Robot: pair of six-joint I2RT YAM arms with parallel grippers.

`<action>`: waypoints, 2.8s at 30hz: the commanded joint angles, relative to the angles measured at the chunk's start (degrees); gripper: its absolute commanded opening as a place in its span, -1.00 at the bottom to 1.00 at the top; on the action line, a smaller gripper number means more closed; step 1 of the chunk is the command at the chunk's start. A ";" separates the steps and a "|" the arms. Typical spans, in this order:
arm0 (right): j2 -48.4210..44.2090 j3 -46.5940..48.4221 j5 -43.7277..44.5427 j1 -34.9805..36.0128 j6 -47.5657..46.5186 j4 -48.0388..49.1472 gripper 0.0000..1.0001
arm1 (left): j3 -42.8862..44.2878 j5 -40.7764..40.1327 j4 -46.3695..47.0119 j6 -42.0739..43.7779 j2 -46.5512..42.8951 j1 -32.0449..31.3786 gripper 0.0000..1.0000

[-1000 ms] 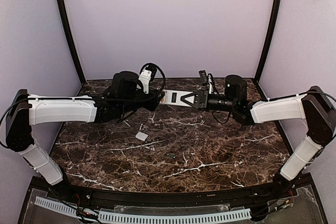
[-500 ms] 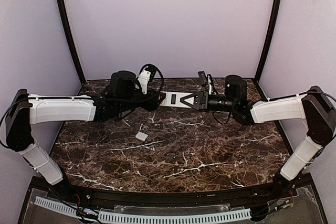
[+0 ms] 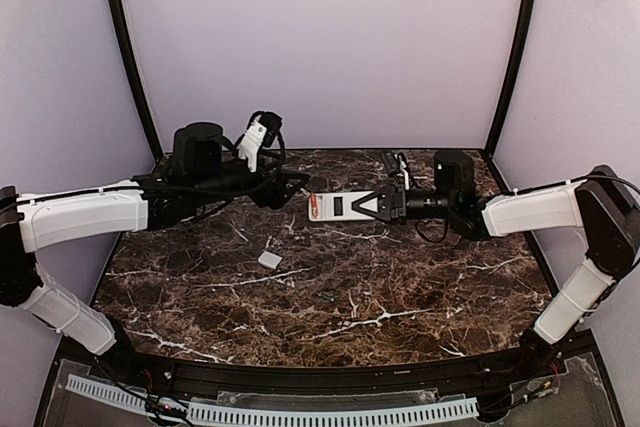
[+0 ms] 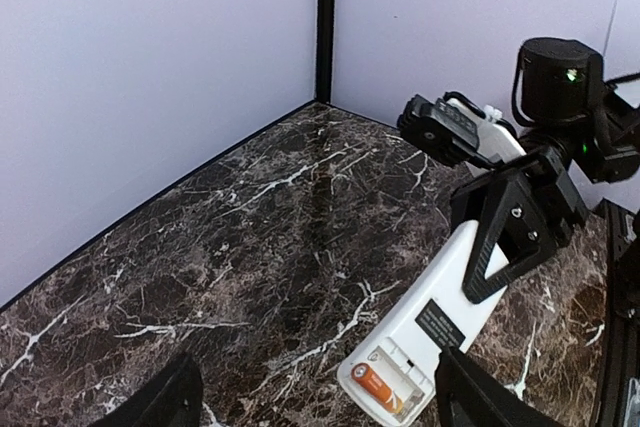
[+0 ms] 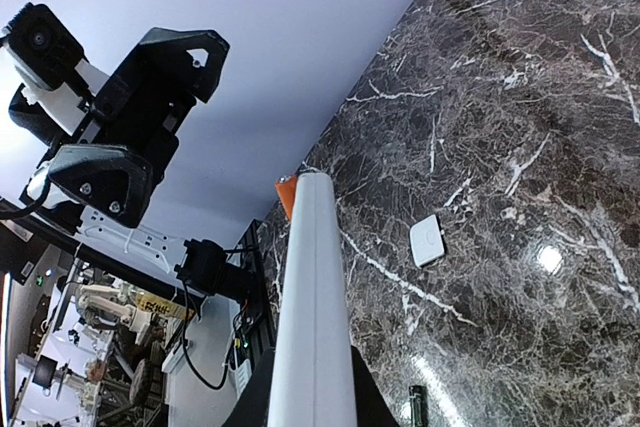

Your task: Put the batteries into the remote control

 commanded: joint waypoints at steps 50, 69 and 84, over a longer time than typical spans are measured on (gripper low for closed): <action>0.62 2.32 -14.91 2.71 -6.18 -6.48 -1.00 | -9.10 10.32 -3.85 34.62 -6.58 -6.17 -0.44; 0.19 2.67 -14.69 3.05 -6.50 -7.24 -1.00 | -7.93 12.08 -5.63 34.38 -4.42 -6.60 -0.62; -0.55 2.80 -14.60 3.14 -6.53 -7.06 -1.00 | -6.88 11.00 -9.78 36.78 -2.32 -7.80 -0.92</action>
